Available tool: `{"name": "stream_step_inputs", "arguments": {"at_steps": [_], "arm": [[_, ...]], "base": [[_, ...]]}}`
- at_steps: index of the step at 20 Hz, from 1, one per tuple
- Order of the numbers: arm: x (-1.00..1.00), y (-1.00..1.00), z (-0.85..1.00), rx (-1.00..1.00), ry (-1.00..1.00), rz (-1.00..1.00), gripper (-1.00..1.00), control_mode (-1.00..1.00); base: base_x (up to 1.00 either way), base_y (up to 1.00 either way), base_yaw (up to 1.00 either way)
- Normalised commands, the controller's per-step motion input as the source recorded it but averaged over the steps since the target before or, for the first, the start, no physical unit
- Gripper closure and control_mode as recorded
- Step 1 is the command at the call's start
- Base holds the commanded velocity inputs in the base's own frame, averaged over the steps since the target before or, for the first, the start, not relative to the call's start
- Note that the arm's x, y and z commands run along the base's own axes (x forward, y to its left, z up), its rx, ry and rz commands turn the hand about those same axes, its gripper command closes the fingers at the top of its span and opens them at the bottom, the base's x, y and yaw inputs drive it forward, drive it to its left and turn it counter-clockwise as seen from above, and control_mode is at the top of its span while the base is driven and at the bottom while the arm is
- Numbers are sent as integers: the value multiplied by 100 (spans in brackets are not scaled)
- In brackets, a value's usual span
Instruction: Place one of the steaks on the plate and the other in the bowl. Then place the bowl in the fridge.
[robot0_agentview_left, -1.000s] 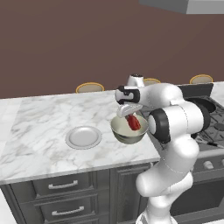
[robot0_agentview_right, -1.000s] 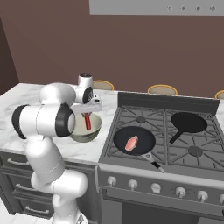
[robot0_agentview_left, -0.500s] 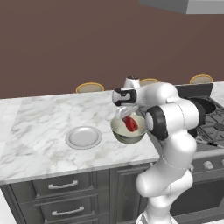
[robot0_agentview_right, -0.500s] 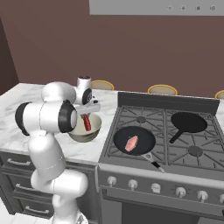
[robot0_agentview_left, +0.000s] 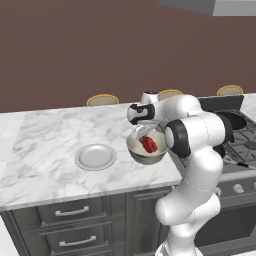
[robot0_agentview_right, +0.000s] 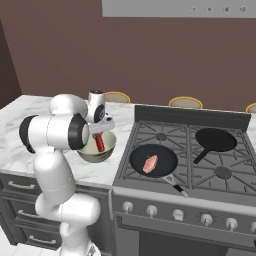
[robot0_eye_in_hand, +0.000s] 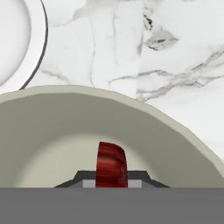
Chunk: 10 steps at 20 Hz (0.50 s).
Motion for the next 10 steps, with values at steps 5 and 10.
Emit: {"name": "stream_step_inputs", "arguments": {"at_steps": [5, 10], "arm": [[0, 0, -6, 0, 0, 2, 100, -100], [0, 0, -5, 0, 0, 3, -100, -100]], "base": [[0, 0, 0], [0, 0, 0]]}}
